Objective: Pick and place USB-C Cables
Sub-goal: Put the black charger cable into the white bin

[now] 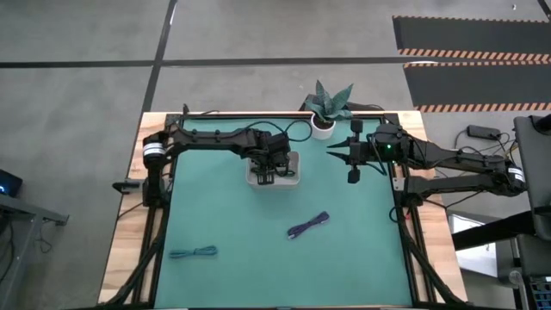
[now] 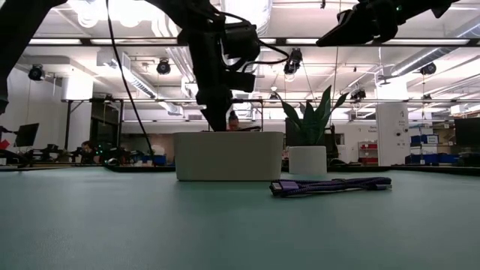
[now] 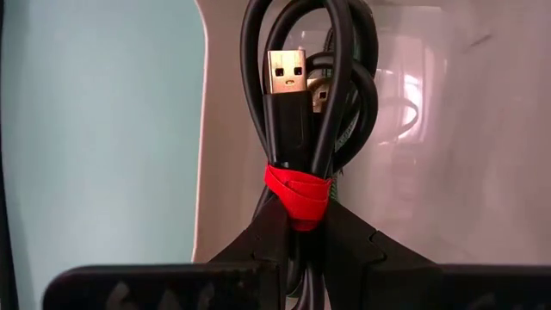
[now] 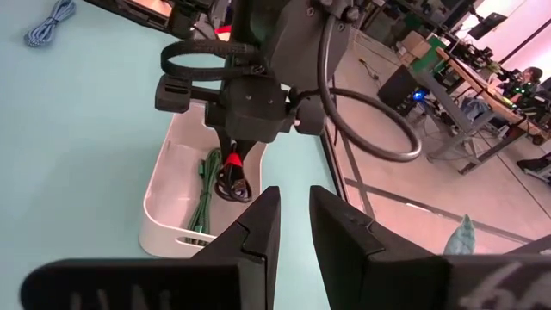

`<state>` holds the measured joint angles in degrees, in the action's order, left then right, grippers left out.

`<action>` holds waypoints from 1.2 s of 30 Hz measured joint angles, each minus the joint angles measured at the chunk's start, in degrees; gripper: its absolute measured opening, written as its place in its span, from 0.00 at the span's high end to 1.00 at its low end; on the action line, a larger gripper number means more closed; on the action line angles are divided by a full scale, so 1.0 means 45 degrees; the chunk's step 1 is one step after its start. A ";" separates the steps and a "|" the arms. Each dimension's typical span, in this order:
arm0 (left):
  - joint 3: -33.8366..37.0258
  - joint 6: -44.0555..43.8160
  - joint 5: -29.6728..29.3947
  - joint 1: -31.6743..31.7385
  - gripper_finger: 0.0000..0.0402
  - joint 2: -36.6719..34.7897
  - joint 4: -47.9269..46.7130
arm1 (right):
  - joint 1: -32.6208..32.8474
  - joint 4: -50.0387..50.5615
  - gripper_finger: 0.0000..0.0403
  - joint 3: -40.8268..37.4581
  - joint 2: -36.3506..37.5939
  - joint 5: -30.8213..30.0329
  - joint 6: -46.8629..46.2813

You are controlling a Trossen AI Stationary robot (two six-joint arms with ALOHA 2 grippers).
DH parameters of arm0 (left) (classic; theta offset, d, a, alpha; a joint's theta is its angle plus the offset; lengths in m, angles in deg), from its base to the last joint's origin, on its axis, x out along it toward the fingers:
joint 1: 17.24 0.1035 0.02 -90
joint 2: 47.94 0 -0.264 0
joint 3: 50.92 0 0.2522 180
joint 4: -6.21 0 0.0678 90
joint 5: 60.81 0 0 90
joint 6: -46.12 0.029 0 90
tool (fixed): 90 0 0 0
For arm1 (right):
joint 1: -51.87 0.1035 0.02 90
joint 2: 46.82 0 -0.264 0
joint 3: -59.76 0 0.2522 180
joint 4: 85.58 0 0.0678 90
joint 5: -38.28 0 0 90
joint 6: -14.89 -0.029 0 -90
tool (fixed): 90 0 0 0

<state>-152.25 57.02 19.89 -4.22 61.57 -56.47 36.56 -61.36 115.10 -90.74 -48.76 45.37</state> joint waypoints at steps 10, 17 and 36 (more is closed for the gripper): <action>0.0000 0.0007 -0.0010 0.0015 0.93 -0.0005 0.0191 | 0.0000 0.0000 0.86 -0.0004 0.0000 -0.0004 -0.0005; 0.0000 0.0006 -0.0029 0.0024 0.93 -0.0005 0.0193 | 0.0000 0.0000 0.86 0.0000 -0.0006 -0.0004 -0.0005; -0.0005 0.0276 -0.0029 0.0024 0.93 -0.0005 0.0211 | 0.0000 0.0000 0.86 -0.0005 -0.0010 -0.0005 -0.0097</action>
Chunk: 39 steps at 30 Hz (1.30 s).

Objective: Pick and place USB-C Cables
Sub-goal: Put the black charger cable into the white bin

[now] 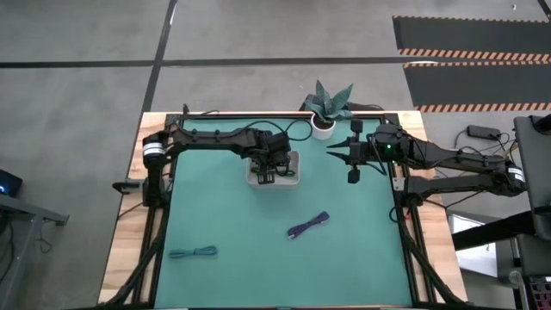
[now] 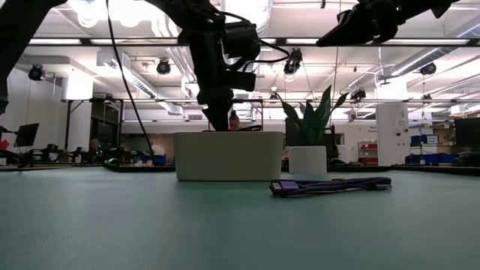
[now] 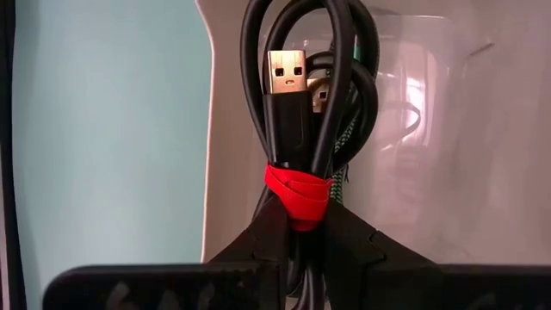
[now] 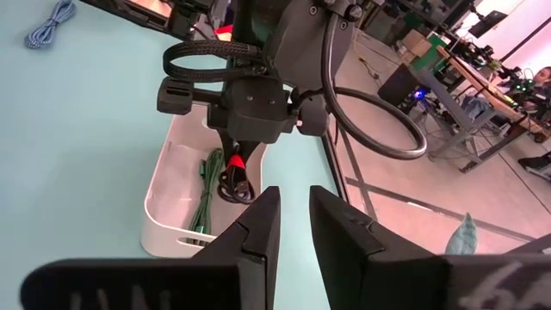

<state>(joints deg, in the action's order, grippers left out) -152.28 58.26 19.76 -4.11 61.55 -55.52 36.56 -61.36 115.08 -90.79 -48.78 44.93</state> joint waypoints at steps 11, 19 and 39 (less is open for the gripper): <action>-0.0005 0.0287 -0.0002 0.0010 0.93 0.0000 0.0612 | 0.0000 0.0000 0.86 0.0000 0.0000 0.0001 0.0001; -0.0005 0.0399 -0.0005 0.0080 0.93 0.0000 0.0665 | 0.0000 0.0000 0.86 0.0000 0.0000 0.0000 0.0000; 0.0933 0.0030 -0.0005 0.0146 0.93 0.0000 0.0689 | 0.0005 0.0010 0.86 0.0000 0.0000 0.0000 0.0002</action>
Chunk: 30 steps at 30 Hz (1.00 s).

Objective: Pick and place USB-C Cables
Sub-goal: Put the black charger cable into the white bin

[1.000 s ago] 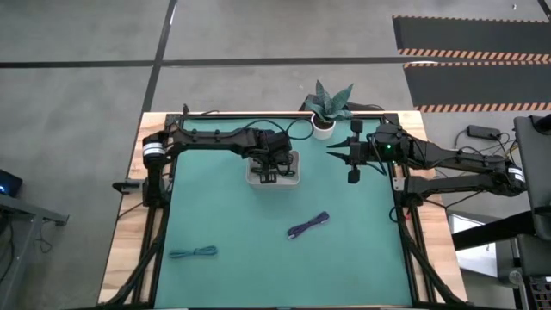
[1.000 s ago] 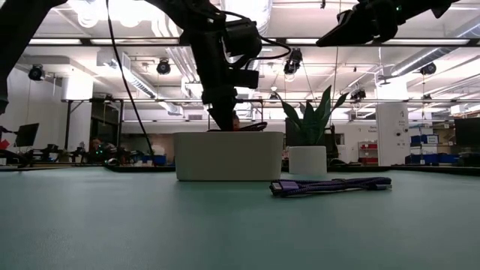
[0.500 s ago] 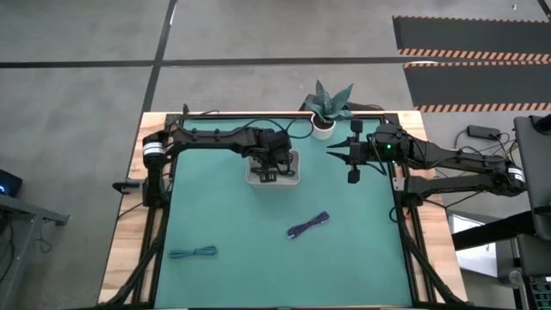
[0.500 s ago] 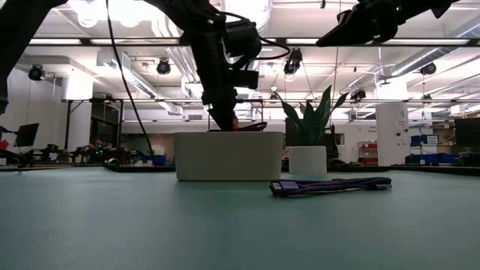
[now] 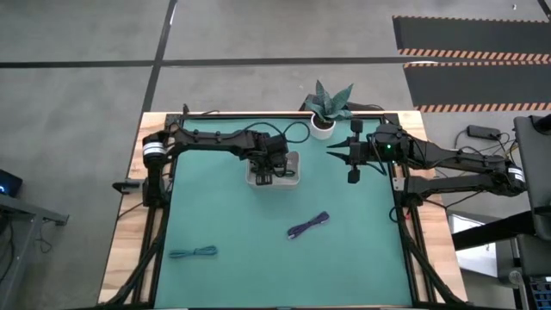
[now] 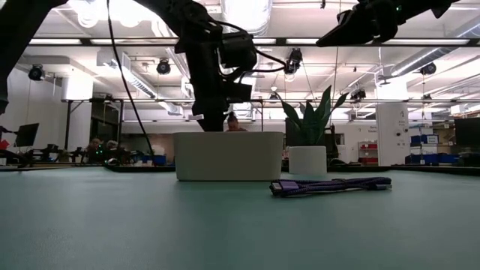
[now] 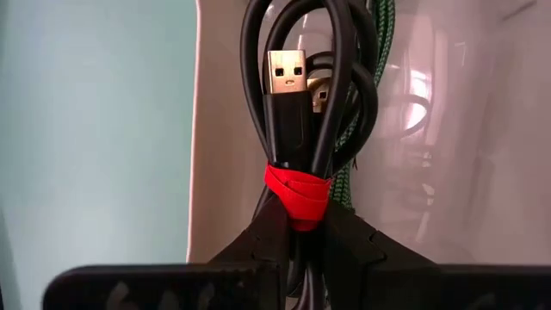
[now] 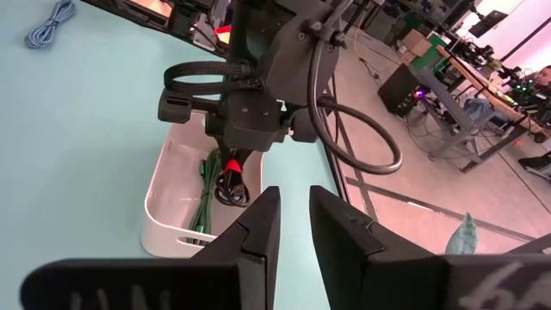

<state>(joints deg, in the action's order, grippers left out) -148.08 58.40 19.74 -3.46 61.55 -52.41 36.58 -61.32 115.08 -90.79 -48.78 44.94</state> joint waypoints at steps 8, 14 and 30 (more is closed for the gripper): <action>0.0024 -0.0648 0.0097 0.0000 0.93 0.0000 0.0022 | -0.0001 0.0000 0.86 0.0000 0.0000 0.0000 -0.0001; 0.0034 -0.0672 0.0136 -0.0005 0.93 0.0000 0.0403 | -0.0005 0.0000 0.86 0.0000 0.0000 0.0000 -0.0002; 0.0624 -0.1313 0.0180 -0.0005 0.93 0.0000 0.0985 | 0.0000 0.0000 0.86 0.0000 0.0000 -0.0005 0.0002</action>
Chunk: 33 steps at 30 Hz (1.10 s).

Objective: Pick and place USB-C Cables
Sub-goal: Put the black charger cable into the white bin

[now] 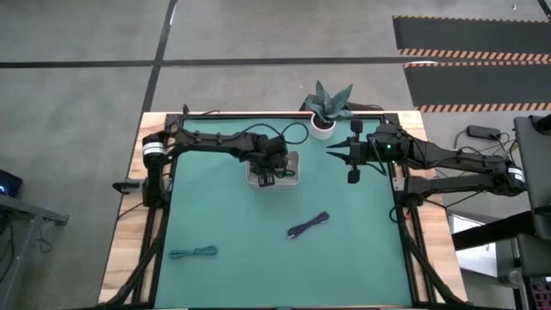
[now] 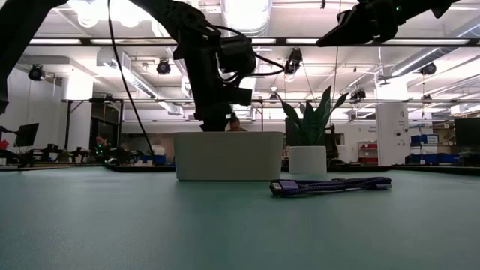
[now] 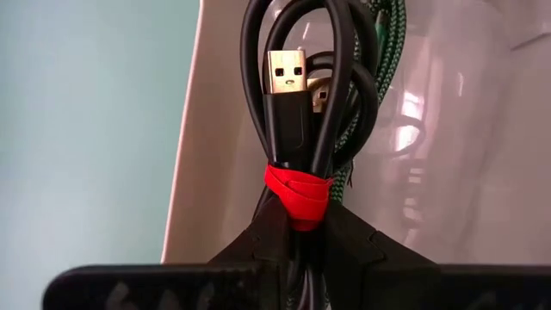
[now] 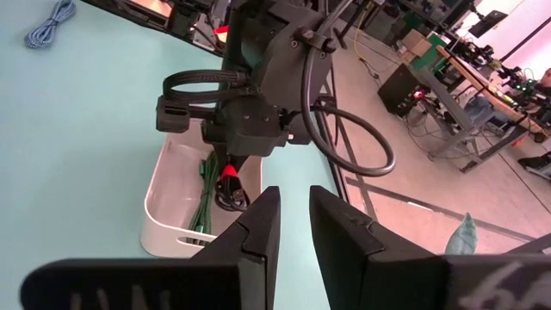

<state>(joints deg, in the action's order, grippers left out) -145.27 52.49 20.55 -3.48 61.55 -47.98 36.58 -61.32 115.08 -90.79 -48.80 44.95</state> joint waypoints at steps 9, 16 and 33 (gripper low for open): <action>0.0169 0.0000 -0.0005 0.0005 0.93 0.0000 0.0300 | -0.0002 -0.0003 0.86 0.0000 0.0000 0.0002 -0.0005; 0.0456 0.0000 0.0060 0.0005 0.93 -0.0005 0.0866 | 0.0000 0.0000 0.86 0.0000 0.0000 0.0000 -0.0005; 0.1037 0.0053 0.0126 0.0029 0.93 -0.0005 0.1470 | -0.0001 0.0010 0.86 0.0000 0.0000 0.0000 -0.0010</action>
<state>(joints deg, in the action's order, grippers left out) -140.60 52.73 21.11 -3.35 61.53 -41.37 36.57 -61.27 115.08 -90.79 -48.80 44.91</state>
